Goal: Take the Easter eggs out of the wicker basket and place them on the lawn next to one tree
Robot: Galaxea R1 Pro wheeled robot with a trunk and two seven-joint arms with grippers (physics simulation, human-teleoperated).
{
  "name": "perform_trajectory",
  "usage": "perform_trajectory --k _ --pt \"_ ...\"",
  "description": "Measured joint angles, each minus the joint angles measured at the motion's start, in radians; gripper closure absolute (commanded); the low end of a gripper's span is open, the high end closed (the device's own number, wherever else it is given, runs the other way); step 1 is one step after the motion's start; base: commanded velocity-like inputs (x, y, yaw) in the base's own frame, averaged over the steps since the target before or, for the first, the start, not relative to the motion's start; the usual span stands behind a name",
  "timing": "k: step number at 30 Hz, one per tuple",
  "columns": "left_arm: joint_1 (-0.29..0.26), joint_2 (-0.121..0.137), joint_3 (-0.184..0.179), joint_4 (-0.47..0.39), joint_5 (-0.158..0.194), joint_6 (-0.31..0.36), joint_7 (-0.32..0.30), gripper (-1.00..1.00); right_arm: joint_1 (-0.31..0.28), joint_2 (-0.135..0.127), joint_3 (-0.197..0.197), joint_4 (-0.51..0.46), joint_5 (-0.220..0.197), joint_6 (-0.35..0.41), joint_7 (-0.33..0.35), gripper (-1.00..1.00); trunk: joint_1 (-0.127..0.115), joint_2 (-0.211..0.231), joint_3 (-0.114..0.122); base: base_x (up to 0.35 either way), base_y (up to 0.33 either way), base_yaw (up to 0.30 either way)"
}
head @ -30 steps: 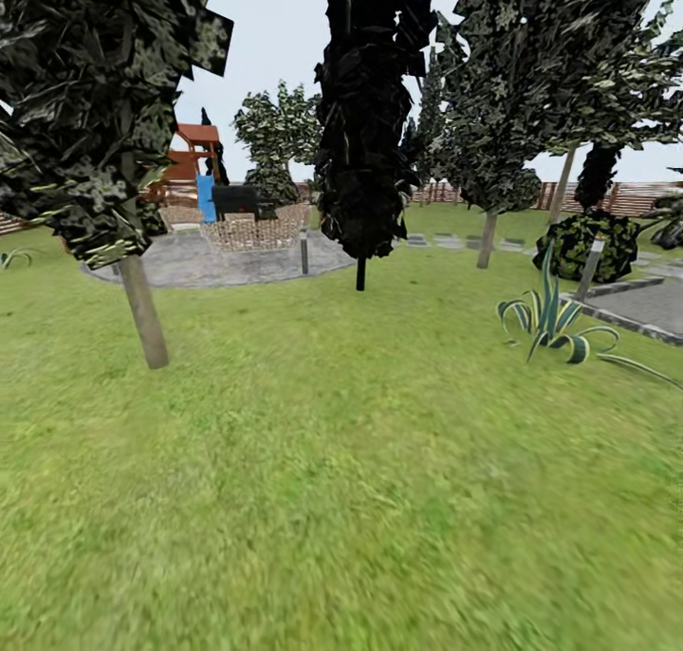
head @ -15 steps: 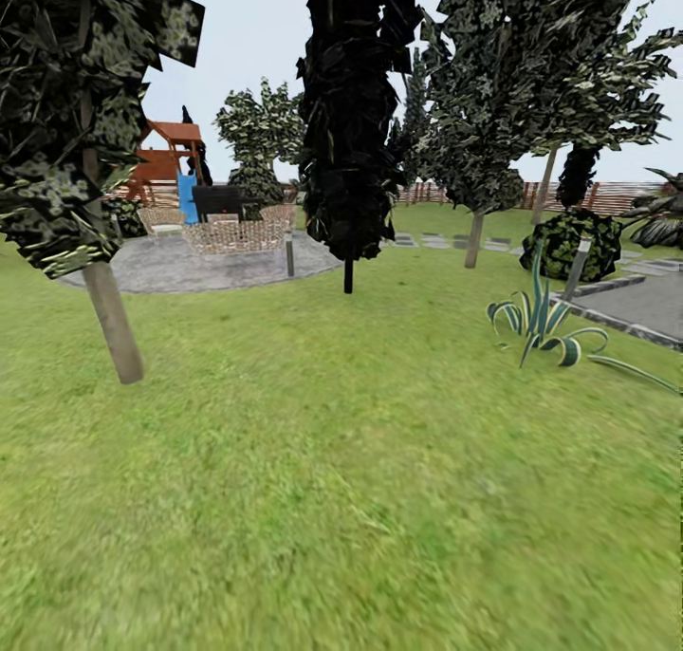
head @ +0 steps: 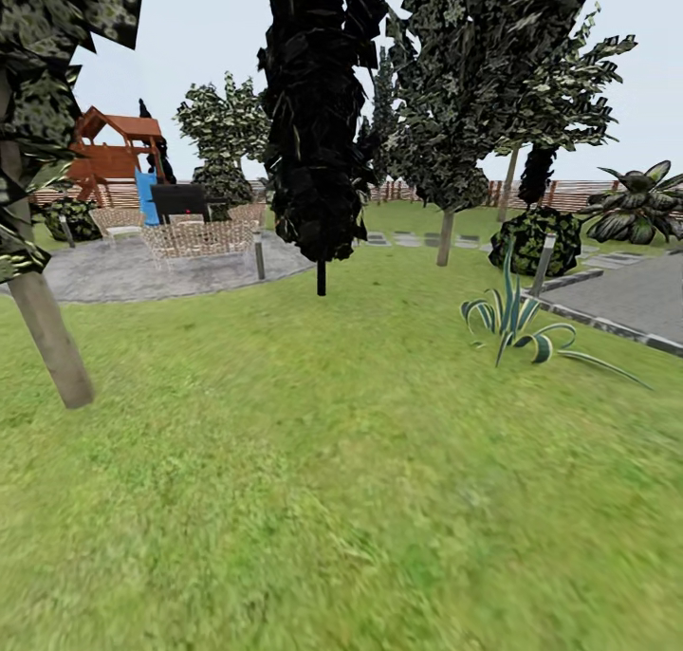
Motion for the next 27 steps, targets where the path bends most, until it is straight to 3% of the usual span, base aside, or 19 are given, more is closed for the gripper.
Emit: perform_trajectory --k 27 --pt "0.000 0.000 0.000 0.000 0.000 0.000 0.000 -1.00 -0.001 0.002 0.000 0.000 0.000 0.002 -0.001 -1.00 0.000 0.000 0.000 0.338 0.000 0.000"
